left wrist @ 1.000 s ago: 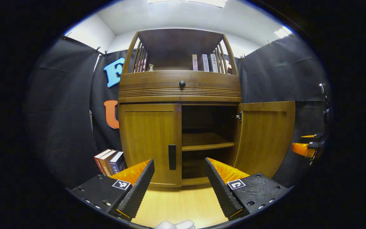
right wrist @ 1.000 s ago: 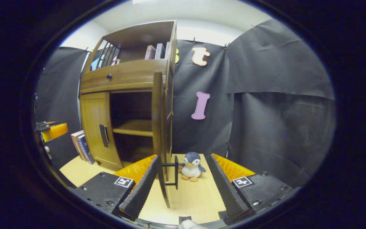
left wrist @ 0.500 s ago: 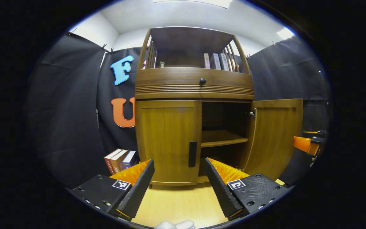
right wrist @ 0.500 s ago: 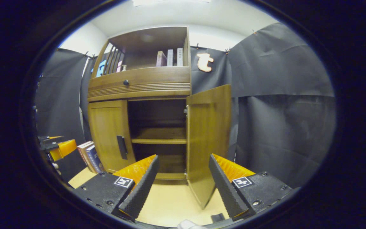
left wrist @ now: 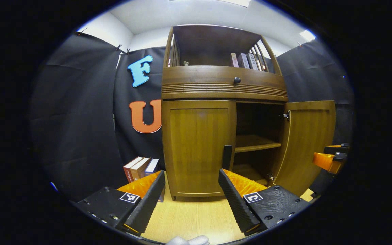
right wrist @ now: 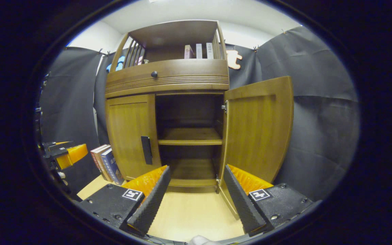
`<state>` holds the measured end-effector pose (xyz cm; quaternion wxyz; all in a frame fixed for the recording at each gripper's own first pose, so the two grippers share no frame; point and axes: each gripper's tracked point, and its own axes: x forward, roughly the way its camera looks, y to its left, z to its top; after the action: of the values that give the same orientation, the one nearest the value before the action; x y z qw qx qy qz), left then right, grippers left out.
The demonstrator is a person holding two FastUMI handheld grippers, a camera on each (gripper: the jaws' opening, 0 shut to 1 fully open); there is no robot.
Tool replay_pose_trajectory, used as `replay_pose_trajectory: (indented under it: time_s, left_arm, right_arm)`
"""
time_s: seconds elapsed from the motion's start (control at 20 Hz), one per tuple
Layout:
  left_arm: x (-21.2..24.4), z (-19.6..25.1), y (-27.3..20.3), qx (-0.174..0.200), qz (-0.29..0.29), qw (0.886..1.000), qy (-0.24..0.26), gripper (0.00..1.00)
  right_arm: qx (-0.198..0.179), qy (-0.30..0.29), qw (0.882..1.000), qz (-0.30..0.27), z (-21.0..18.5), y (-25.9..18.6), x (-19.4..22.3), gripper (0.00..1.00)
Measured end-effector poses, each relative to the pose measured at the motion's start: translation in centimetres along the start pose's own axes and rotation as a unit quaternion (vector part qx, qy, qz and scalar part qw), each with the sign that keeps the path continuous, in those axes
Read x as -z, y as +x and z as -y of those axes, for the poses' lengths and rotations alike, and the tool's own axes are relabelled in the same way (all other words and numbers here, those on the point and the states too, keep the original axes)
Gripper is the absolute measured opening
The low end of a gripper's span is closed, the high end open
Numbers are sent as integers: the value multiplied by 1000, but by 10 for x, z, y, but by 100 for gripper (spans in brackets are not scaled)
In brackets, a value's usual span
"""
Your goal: Open the right door of the double-door shoe cabinet with the right hand, and open the left door with the left hand.
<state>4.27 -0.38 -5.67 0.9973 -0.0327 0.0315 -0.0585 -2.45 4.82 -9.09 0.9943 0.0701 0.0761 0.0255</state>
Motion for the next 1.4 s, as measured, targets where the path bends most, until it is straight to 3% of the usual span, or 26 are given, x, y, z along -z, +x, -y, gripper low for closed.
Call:
replay_pose_trajectory:
  time_s: [0.3,0.5,0.85,1.0,1.15,1.2,1.25,1.35,1.4]
  left_arm:
    - [-4,39,86,28,28,999,16,95]
    - [23,80,140,56,9,998,8,95]
    - [53,98,204,56,-12,998,6,100]
    - [58,95,216,49,-8,999,12,96]
    - [65,104,222,71,-11,997,17,64]
    - [67,104,224,67,-11,997,23,70]
    - [67,102,226,61,-9,998,30,58]
    - [66,110,225,76,0,997,30,57]
    - [65,112,223,77,2,997,27,42]
  right_arm:
    - [22,-16,999,-19,6,8,-7,99]
    - [37,-10,999,-34,13,10,-8,99]
    - [75,-21,995,-59,36,0,2,99]
    - [83,-18,994,-74,44,-4,11,99]
    - [86,-16,993,-78,46,-5,14,99]
    - [85,-17,993,-78,46,-6,14,99]
    - [84,-17,993,-77,46,-7,14,100]
    - [82,-17,994,-75,45,-8,12,100]
    - [82,-17,994,-75,45,-10,12,99]
